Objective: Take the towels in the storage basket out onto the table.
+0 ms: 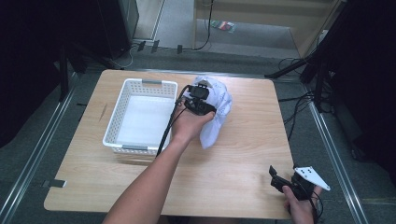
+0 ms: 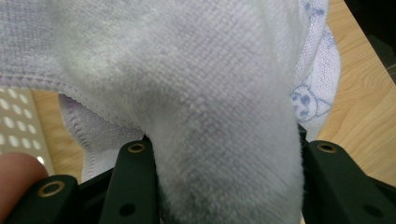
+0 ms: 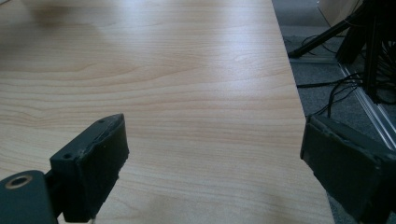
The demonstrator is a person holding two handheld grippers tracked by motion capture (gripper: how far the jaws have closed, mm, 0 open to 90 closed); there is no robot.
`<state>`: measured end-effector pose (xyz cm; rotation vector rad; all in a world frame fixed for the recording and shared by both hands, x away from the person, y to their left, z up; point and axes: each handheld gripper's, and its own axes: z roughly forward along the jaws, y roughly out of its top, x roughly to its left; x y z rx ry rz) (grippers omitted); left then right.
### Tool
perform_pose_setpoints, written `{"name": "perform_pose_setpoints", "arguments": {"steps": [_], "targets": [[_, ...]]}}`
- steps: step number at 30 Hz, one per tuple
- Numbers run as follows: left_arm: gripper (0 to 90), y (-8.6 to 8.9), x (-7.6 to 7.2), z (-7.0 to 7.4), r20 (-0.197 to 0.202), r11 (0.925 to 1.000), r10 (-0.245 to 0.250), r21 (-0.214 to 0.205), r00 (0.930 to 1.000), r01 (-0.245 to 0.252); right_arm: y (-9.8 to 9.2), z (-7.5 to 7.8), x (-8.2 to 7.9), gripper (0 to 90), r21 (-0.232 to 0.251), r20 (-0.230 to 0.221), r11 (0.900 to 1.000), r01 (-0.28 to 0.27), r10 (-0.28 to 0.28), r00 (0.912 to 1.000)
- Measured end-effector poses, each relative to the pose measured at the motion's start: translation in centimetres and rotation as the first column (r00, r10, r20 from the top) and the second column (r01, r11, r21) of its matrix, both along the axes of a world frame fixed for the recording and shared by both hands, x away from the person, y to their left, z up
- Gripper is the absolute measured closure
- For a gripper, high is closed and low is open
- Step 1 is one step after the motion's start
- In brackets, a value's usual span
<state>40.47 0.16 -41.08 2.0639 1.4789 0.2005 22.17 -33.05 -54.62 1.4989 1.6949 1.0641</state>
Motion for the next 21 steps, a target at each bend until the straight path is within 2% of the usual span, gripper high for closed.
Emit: {"name": "perform_pose_setpoints", "arguments": {"steps": [5,10,15,21], "targets": [[55.1,-0.5,-0.2,-1.6,-0.022,0.9999,-0.003,-0.013,0.9998,0.003,0.0,0.0,0.0,7.6,-0.001,-0.001,1.0000,0.000,0.000,1.0000],[55.0,-0.9,-0.3,-3.2,-0.050,0.9998,-0.021,-0.005,0.9985,0.021,0.0,0.0,0.0,7.6,-0.001,0.000,1.0000,0.000,0.000,1.0000],[54.8,-1.1,-0.5,-4.2,-0.056,0.9998,-0.015,-0.015,0.9983,0.015,0.0,0.0,0.0,7.5,0.001,-0.001,1.0000,0.000,0.000,1.0000],[54.3,-1.8,-0.8,-5.0,-0.065,0.9995,-0.031,-0.007,0.9974,0.031,0.0,0.0,0.0,7.5,0.000,0.000,1.0000,-0.001,0.001,1.0000]]}}
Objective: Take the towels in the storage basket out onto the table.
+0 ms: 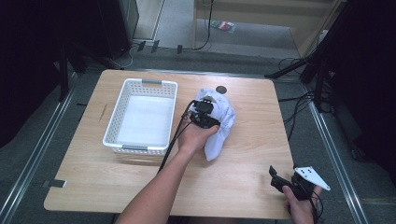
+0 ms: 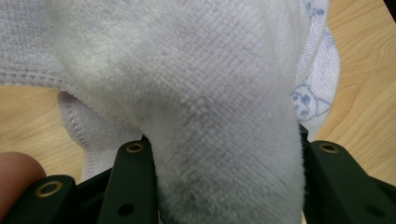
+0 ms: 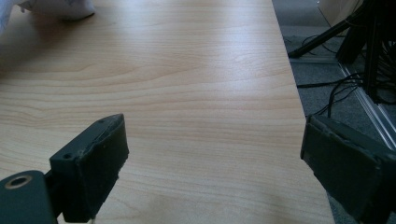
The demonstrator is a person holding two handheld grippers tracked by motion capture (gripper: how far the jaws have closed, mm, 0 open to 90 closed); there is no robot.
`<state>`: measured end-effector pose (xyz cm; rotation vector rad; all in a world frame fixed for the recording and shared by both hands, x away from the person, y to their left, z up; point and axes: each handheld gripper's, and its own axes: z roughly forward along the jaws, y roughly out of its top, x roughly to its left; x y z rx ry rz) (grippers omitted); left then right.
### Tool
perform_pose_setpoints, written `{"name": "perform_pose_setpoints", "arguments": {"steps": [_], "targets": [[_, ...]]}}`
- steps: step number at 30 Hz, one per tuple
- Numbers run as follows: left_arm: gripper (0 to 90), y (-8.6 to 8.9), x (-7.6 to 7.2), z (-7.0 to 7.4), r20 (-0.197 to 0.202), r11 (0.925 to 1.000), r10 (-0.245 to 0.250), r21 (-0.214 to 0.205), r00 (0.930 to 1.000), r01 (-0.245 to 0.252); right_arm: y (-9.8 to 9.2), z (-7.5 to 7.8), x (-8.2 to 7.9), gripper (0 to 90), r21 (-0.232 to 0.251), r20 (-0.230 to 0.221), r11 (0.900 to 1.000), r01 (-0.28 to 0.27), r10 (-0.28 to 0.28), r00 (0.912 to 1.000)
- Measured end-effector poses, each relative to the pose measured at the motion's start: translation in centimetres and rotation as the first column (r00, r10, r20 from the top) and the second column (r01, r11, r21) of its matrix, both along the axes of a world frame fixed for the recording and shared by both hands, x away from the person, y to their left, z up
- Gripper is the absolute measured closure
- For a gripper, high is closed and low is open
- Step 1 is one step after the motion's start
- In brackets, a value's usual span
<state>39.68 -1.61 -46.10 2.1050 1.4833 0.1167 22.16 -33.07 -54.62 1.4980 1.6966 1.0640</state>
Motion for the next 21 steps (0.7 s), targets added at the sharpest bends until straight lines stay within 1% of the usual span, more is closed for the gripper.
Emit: {"name": "perform_pose_setpoints", "arguments": {"steps": [3,6,8,9,11,12,13,14,15,16,17,18,19,21], "targets": [[53.6,-0.1,-0.1,-0.2,-0.002,1.0000,-0.006,0.003,1.0000,0.006,0.0,0.0,0.0,7.5,0.001,0.000,1.0000,0.000,0.000,1.0000],[52.4,-0.2,-0.1,-0.6,-0.008,1.0000,0.001,0.008,1.0000,-0.001,0.0,0.0,0.0,7.5,0.001,0.000,1.0000,0.001,-0.001,1.0000],[50.6,-0.3,-0.1,-0.9,-0.013,1.0000,0.001,0.002,0.9999,-0.001,0.0,0.0,0.0,7.5,0.001,0.001,1.0000,0.000,0.000,1.0000],[48.6,-0.3,-0.1,-1.0,-0.011,0.9999,0.001,0.011,0.9999,-0.001,0.0,0.0,0.0,7.5,0.002,0.001,1.0000,0.000,0.000,1.0000],[41.0,-0.2,0.0,-1.0,-0.009,0.9998,0.007,0.017,0.9999,-0.006,0.0,0.0,0.0,7.5,0.001,0.001,1.0000,0.000,0.000,1.0000],[29.4,-0.2,0.1,-1.0,-0.022,0.9998,0.016,0.013,0.9996,-0.016,0.0,0.0,0.0,7.5,0.001,0.001,1.0000,0.000,0.000,1.0000],[14.9,-0.2,0.2,-1.0,-0.045,0.9999,0.010,0.013,0.9989,-0.010,0.0,0.0,0.0,7.5,0.001,0.001,1.0000,0.000,0.000,1.0000],[3.8,-0.1,0.3,-1.0,-0.057,0.9999,-0.009,0.008,0.9983,0.009,0.0,0.0,0.0,7.5,0.000,0.000,1.0000,0.000,0.000,1.0000],[0.0,-0.2,0.2,-0.8,-0.049,0.9999,-0.010,0.006,0.9988,0.011,0.0,0.0,0.0,7.5,0.001,-0.001,1.0000,0.000,0.000,1.0000],[0.0,-0.1,0.2,-0.7,-0.033,0.9999,-0.011,0.012,0.9994,0.011,0.0,0.0,0.0,7.5,0.001,0.000,1.0000,0.000,0.000,1.0000],[0.0,0.0,0.1,-0.4,-0.021,0.9997,-0.022,-0.002,0.9995,0.022,0.0,0.0,0.0,7.5,0.001,0.001,1.0000,0.000,0.000,1.0000],[0.0,0.0,0.1,-0.2,-0.022,0.9996,-0.028,-0.006,0.9994,0.028,0.0,0.0,0.0,7.5,0.000,0.001,1.0000,0.001,-0.001,1.0000],[0.0,0.1,0.1,0.0,-0.014,0.9998,-0.020,-0.004,0.9997,0.020,0.0,0.0,0.0,7.5,0.001,0.001,1.0000,0.001,-0.001,1.0000],[0.0,0.4,0.1,0.4,-0.007,0.9994,-0.034,-0.004,0.9994,0.034,0.0,0.0,0.0,7.5,-0.001,-0.001,1.0000,0.001,-0.001,1.0000]]}}
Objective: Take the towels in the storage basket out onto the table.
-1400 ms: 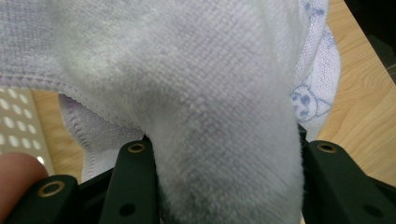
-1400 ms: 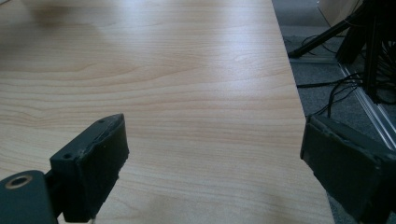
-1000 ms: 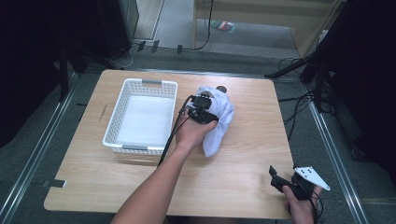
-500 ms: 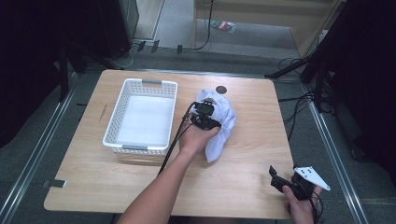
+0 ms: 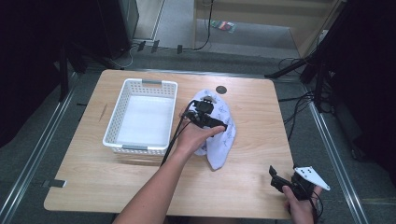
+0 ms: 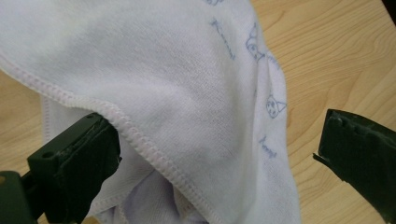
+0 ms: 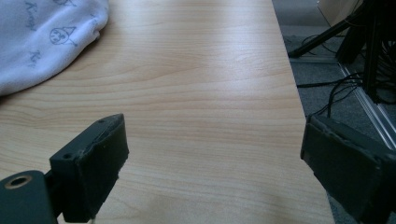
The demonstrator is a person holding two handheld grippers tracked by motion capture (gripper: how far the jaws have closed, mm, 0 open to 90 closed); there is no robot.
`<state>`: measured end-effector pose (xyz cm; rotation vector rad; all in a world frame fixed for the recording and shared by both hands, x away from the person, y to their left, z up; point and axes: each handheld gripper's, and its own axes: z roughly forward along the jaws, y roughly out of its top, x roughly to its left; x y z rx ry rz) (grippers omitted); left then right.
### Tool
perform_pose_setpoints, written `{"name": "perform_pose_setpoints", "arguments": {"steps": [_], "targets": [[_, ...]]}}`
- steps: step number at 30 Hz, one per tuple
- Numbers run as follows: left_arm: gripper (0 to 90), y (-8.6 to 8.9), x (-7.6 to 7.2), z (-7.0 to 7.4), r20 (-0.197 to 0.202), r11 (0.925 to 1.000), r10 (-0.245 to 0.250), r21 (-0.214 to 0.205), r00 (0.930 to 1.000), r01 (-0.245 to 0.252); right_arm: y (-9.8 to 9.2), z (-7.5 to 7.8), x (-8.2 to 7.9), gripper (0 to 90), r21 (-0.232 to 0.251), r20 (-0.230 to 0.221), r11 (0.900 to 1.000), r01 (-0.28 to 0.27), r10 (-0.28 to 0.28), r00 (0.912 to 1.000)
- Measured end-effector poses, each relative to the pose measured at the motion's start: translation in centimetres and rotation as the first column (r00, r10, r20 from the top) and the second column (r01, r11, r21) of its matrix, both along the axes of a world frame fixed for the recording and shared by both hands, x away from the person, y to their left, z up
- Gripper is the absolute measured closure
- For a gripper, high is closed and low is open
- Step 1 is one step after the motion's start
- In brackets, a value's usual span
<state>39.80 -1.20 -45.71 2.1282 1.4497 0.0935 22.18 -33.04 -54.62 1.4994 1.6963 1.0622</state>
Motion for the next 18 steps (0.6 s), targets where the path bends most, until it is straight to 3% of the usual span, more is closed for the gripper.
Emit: {"name": "perform_pose_setpoints", "arguments": {"steps": [10,18], "targets": [[0.0,2.8,0.4,1.9,0.032,0.9986,0.051,0.011,0.9982,-0.051,0.0,0.0,0.0,7.5,0.001,-0.001,1.0000,0.002,-0.002,1.0000],[0.0,6.5,0.6,3.6,0.058,0.9944,0.097,0.038,0.9936,-0.099,0.0,0.0,0.0,7.5,0.000,-0.002,1.0000,0.006,-0.006,1.0000]]}}
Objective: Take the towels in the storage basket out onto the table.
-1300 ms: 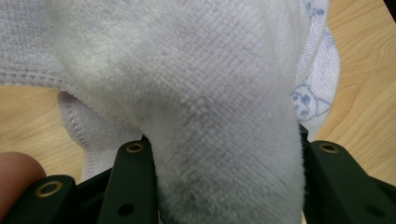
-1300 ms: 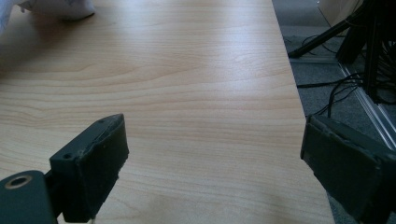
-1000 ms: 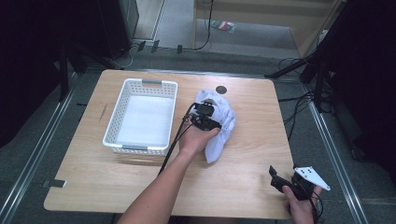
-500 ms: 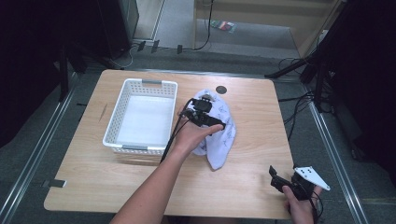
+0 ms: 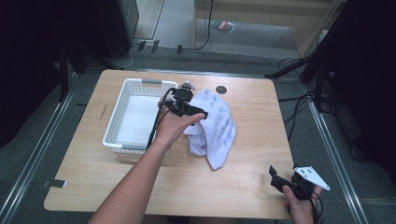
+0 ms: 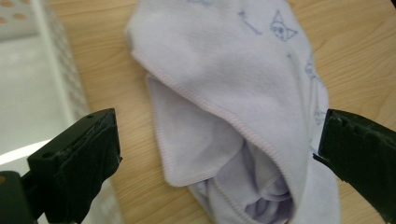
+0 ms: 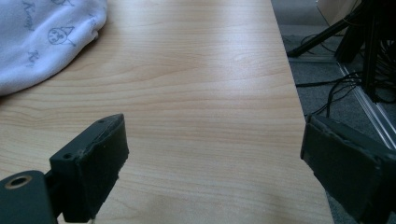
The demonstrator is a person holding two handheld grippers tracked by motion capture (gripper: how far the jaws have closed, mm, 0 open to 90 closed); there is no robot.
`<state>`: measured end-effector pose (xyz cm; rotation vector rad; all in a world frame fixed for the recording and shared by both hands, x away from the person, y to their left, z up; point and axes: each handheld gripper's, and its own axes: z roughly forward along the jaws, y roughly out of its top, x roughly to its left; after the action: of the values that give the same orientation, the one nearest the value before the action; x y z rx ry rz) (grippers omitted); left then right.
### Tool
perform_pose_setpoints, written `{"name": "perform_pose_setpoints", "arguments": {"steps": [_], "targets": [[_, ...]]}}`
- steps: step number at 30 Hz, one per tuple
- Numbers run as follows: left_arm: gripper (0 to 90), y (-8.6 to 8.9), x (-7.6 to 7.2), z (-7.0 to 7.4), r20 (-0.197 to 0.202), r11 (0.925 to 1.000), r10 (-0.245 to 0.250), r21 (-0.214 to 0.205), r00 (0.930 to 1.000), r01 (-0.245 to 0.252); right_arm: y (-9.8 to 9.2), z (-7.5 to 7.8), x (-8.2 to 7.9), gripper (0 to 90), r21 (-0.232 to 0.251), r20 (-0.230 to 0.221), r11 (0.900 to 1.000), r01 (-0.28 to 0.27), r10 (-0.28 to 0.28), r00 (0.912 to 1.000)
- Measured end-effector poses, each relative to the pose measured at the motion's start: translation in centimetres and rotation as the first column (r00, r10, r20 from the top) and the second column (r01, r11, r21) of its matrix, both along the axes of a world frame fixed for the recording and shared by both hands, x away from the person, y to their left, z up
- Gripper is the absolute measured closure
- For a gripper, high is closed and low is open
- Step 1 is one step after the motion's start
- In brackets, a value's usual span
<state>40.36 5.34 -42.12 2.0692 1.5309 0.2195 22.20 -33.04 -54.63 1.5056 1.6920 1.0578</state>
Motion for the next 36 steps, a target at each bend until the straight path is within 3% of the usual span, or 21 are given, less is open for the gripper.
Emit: {"name": "perform_pose_setpoints", "arguments": {"steps": [4,7,14,22,33,36], "targets": [[0.0,1.5,-0.1,0.6,0.013,0.9999,0.016,0.004,0.9998,-0.016,0.0,0.0,0.0,7.5,0.001,-0.001,1.0000,0.000,0.000,1.0000],[0.0,3.6,-0.3,1.5,0.031,0.9990,0.044,0.010,0.9986,-0.044,0.0,0.0,0.0,7.5,-0.002,0.000,1.0000,-0.001,0.001,1.0000],[0.0,6.9,-0.7,2.0,0.040,0.9956,0.092,0.014,0.9950,-0.093,0.0,0.0,0.0,7.5,-0.003,-0.001,1.0000,0.002,-0.002,1.0000],[0.0,10.2,-1.2,1.4,0.037,0.9907,0.134,0.019,0.9903,-0.135,0.0,0.0,0.0,7.5,-0.005,-0.002,1.0000,0.003,-0.003,1.0000],[0.0,13.9,-2.5,0.3,0.065,0.9854,0.165,0.031,0.9841,-0.167,0.1,0.0,0.0,7.6,-0.003,-0.005,1.0000,0.006,-0.006,1.0000],[0.0,14.9,-3.3,0.1,0.073,0.9802,0.198,-0.010,0.9775,-0.198,0.1,0.0,0.0,7.5,-0.003,-0.006,1.0000,0.007,-0.007,1.0000]]}}
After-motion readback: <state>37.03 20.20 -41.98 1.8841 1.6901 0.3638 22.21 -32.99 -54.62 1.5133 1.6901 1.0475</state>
